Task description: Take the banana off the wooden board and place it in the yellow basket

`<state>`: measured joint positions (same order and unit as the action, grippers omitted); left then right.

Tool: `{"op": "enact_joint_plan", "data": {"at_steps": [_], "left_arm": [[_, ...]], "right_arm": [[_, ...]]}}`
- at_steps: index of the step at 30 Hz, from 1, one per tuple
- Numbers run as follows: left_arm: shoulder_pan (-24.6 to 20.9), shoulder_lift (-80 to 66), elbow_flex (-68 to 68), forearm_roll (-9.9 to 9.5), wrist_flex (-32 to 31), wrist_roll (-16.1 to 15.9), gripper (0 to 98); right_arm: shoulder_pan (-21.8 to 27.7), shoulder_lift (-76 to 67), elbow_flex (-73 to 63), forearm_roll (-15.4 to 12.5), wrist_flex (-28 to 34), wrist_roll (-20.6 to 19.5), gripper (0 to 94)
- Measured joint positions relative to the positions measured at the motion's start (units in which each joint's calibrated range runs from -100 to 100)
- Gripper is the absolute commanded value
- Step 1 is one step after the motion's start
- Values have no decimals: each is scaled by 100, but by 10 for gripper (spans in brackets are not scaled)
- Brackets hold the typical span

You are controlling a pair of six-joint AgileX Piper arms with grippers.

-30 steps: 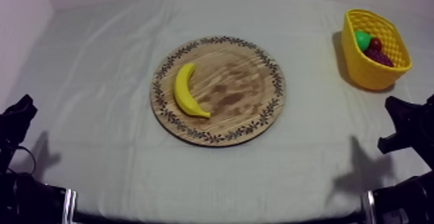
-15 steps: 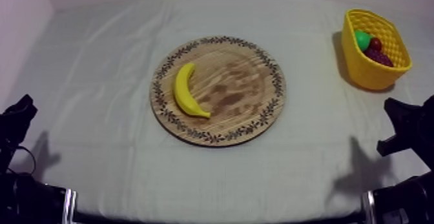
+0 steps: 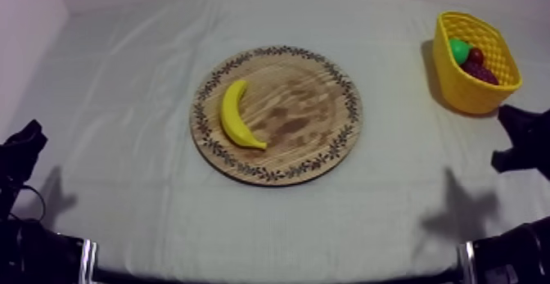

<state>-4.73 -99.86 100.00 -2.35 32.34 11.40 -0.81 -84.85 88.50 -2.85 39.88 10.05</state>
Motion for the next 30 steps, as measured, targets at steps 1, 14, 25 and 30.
{"op": "enact_joint_plan", "data": {"at_steps": [1,14,25,30], "left_arm": [[0,0,0,0,0,0,1],[0,0,0,0,0,0,1],[0,0,0,0,0,0,1],[0,0,0,0,0,0,1]], "right_arm": [[19,166,-209,0,103,-45,2],[-2,2776,-3336,-41,1526,-468,2],[-812,5141,-6097,25,2870,-914,2],[-1320,6083,-7025,100,3322,-1147,2]]}}
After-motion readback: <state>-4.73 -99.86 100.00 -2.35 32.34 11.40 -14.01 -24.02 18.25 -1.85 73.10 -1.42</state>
